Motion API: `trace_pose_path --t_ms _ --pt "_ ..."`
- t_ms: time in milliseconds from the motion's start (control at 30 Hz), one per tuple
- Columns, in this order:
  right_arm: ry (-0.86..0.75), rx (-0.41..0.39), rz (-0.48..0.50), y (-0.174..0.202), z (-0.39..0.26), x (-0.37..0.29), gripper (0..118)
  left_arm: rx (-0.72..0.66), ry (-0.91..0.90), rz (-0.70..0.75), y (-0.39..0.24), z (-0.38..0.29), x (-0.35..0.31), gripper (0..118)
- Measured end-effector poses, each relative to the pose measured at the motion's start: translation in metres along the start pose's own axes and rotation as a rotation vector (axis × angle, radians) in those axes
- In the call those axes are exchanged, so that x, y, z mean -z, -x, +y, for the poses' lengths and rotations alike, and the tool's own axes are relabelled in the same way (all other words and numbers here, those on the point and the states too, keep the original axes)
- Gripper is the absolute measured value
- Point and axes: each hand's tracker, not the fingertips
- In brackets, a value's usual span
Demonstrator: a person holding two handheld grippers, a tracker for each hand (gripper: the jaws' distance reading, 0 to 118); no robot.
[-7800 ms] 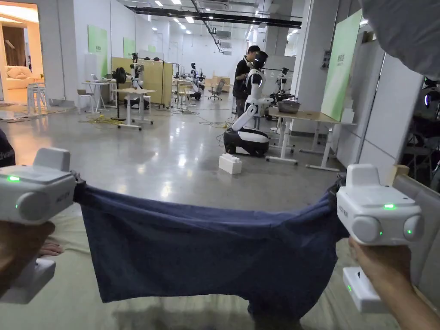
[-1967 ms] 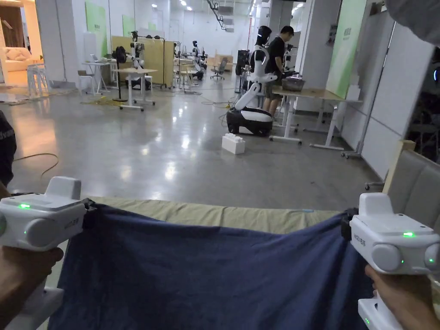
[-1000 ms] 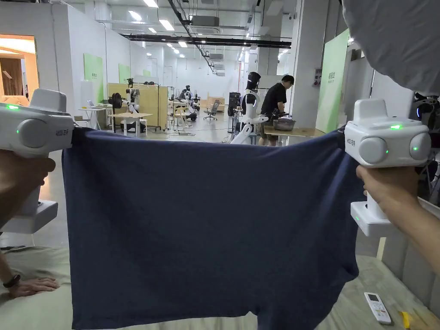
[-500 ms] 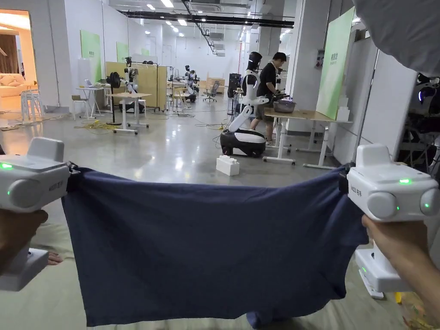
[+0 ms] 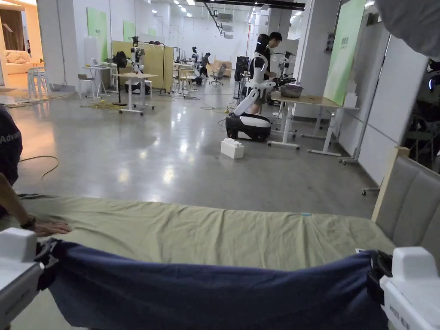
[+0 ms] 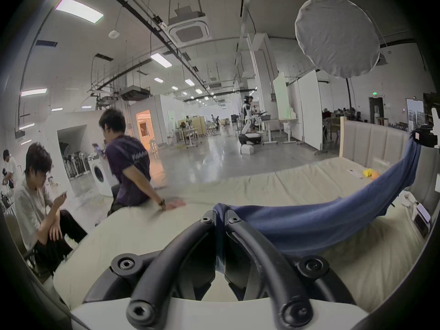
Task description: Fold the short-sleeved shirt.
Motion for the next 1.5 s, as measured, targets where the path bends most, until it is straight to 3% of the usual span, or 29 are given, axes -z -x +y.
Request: trace_pose_path --t_ms 133,267,333,400,567,700,900,967,1000,1033,1100,1133,1267,1500 --pt "0.113 0.022 0.029 0.013 -0.056 -0.048 4 -0.02 0.069 -0.018 -0.004 -0.065 -0.041 6" --pt "0.198 -0.038 0.067 0.034 -0.108 -0.089 4 -0.056 0.159 -0.038 -0.006 -0.122 -0.073 6" --pt "0.231 -0.02 0.073 0.042 -0.131 -0.104 4 -0.076 0.205 -0.031 -0.006 -0.147 -0.083 6" --pt "0.357 0.049 0.107 0.047 -0.158 -0.114 4 -0.068 0.242 -0.045 -0.008 -0.167 -0.09 6" --pt "0.443 -0.033 0.11 0.057 -0.203 -0.124 4 -0.06 0.317 -0.051 -0.009 -0.202 -0.098 6" --pt "0.505 -0.022 0.111 0.054 -0.224 -0.118 4 -0.069 0.364 -0.072 0.002 -0.228 -0.088 6" --pt "0.6 -0.078 0.148 0.059 -0.254 -0.106 4 -0.052 0.464 -0.112 0.002 -0.249 -0.073 6" --pt "0.637 -0.097 0.153 0.063 -0.263 -0.103 6 -0.043 0.5 -0.109 0.0 -0.259 -0.071 11" --pt "0.647 -0.106 0.149 0.065 -0.266 -0.103 12 -0.043 0.522 -0.102 -0.001 -0.259 -0.071 19" --pt "0.658 -0.112 0.135 0.066 -0.258 -0.104 27 -0.027 0.53 -0.083 -0.003 -0.259 -0.072 28" --pt "0.63 -0.082 0.103 0.064 -0.24 -0.108 74 0.005 0.506 -0.069 -0.005 -0.256 -0.077 52" --pt "0.615 -0.058 0.093 0.062 -0.235 -0.108 81 0.009 0.491 -0.069 -0.006 -0.249 -0.077 58" --pt "0.468 0.066 0.075 0.058 -0.2 -0.102 83 -0.023 0.364 -0.035 -0.021 -0.203 -0.077 60" --pt "0.05 0.099 -0.008 0.09 -0.119 -0.07 88 -0.109 0.08 -0.015 -0.052 -0.123 -0.05 59"
